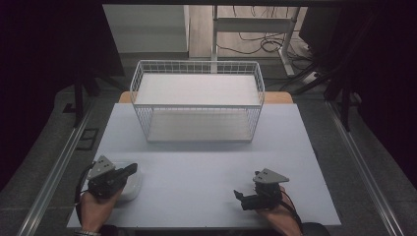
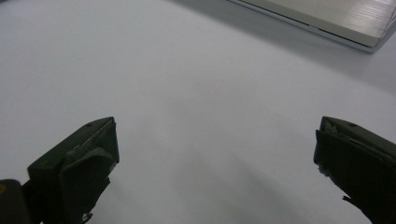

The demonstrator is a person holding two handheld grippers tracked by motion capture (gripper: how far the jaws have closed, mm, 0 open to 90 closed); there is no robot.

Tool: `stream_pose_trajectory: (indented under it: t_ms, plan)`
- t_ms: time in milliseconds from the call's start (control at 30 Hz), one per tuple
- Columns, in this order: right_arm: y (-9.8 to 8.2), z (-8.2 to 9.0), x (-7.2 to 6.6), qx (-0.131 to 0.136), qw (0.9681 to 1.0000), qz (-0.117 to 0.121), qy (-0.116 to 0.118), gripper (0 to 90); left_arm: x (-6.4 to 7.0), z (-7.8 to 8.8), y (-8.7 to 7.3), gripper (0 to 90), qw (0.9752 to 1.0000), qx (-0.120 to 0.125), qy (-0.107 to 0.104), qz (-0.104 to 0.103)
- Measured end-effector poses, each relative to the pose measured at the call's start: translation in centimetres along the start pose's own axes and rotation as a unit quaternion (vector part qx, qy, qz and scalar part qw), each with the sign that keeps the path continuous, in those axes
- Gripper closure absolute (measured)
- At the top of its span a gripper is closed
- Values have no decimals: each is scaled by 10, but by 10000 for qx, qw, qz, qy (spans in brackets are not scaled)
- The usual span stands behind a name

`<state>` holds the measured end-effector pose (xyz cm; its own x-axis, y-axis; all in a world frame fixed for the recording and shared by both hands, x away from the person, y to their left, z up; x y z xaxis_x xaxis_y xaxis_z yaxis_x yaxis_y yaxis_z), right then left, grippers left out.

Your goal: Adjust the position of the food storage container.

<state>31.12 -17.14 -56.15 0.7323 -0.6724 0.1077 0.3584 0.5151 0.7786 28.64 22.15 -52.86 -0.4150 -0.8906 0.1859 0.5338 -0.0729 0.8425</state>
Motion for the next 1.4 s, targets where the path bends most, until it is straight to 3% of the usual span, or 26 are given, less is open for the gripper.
stream_pose_trajectory:
  t_ms: [67, 100, 133, 267, 367, 633, 800, 900, 1100, 1400]
  plan:
    - [-1, 0, 0, -49, 10000, 39, -30, 1, -10, 5, -2, 899, 9997, 12, 230, 1]
    - [-2, -1, 1, -84, 9999, 45, -42, 2, -19, 10, -3, 899, 9992, 80, 373, 102]
    - [-2, -1, 1, -84, 9999, 45, -42, 2, -19, 10, -3, 899, 9992, 80, 373, 102]
    - [-4, -2, 1, -173, 9997, 109, -94, 6, -43, 23, -6, 899, 9965, 227, 735, 313]
    - [-5, -2, 1, -202, 9997, 113, -97, 8, -53, 26, -10, 899, 9953, 223, 859, 390]
    - [-6, -3, 0, -232, 9996, 161, -55, 9, -87, 40, -25, 899, 9880, 183, 1378, 673]
    - [-6, -3, 0, -243, 9996, 160, -43, 9, -101, 44, -39, 900, 9837, -16, 1565, 888]
    - [-7, -3, -1, -251, 9995, 173, -38, 9, -103, 44, -47, 900, 9828, -195, 1558, 972]
    - [-6, -3, -2, -250, 9995, 190, -12, 8, -93, 38, -59, 900, 9825, -561, 1473, 989]
    - [-6, -4, -2, -233, 9995, 197, 0, 5, -72, 26, -55, 900, 9876, -674, 1154, 828]
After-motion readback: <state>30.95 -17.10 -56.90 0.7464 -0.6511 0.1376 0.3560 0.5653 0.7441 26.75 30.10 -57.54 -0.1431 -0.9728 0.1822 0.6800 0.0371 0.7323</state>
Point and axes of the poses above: each handheld gripper's, and its own axes: z roughly backward along the jaws, y roughly out of its top, x roughly to its right, the point moved 8 cm from there along -z, roughly forward along the jaws, and after that the axes turned 6 degrees about z, right-handed, at the moved point
